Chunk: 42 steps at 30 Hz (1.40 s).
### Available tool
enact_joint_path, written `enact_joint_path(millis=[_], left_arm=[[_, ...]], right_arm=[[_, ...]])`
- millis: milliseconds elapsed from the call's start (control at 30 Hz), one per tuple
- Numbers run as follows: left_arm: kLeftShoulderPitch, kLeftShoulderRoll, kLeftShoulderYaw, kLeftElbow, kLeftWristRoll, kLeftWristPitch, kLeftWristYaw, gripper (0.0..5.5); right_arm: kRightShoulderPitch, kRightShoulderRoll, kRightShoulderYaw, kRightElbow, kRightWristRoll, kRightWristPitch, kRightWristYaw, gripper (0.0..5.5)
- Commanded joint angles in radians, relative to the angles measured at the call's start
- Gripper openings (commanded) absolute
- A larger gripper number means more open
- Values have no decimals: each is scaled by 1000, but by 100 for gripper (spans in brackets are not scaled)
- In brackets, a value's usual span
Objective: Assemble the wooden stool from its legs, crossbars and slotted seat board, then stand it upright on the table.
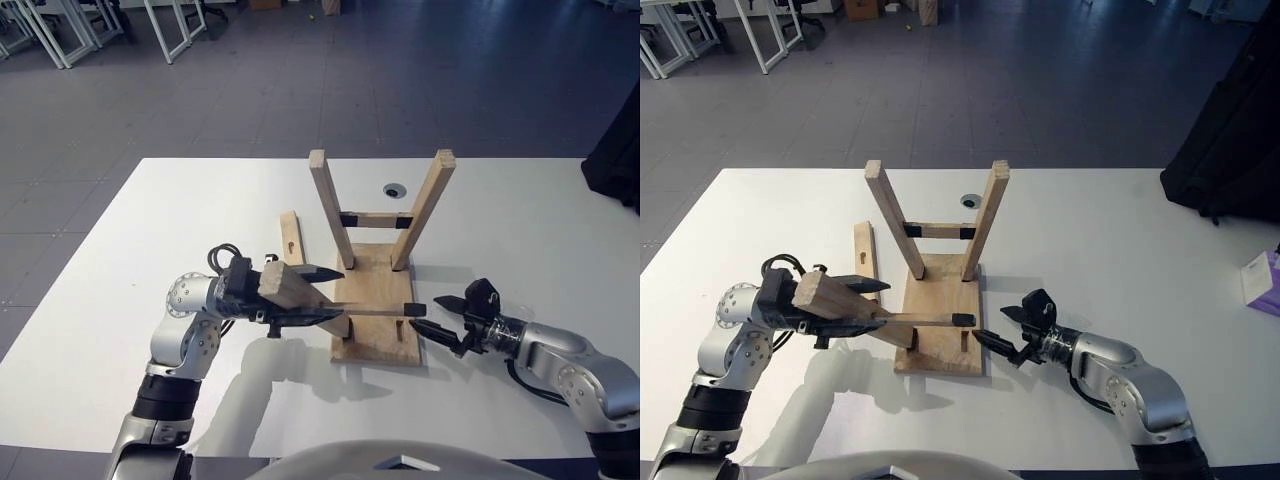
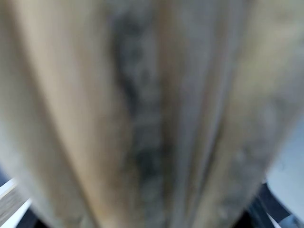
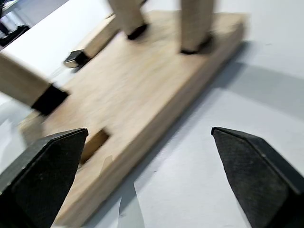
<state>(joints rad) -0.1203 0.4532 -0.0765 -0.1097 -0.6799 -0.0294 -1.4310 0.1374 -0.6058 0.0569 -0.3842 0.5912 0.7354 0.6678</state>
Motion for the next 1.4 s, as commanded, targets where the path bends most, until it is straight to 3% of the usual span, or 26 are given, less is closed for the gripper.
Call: enact_joint_path(millis=[33, 300, 433, 567, 733, 1267, 1400], left_arm=[[48, 76, -90, -4, 173, 140, 126, 203], [-37, 162, -147, -83, 52, 413, 178, 203], [-26, 190, -206, -66, 155, 367, 190, 203], [-6, 192, -260, -20, 377, 159, 302, 203], [6, 203, -281, -4, 412, -5, 267, 203], [-153, 209, -232, -51, 197, 177, 252, 202], [-165, 200, -207, -62, 185, 206, 258, 282]], right_arm=[[27, -24, 53, -63, -33, 17, 5, 479], [-5, 12, 110, 29, -180, -38, -68, 479], [-6, 31, 104, 35, -184, -40, -93, 479], [19, 37, 107, 18, -189, -37, -100, 479], [45, 41, 120, 4, -190, -34, -116, 479], [49, 50, 139, 4, -198, -42, -137, 479], [47, 57, 142, 6, -202, -43, -142, 479]])
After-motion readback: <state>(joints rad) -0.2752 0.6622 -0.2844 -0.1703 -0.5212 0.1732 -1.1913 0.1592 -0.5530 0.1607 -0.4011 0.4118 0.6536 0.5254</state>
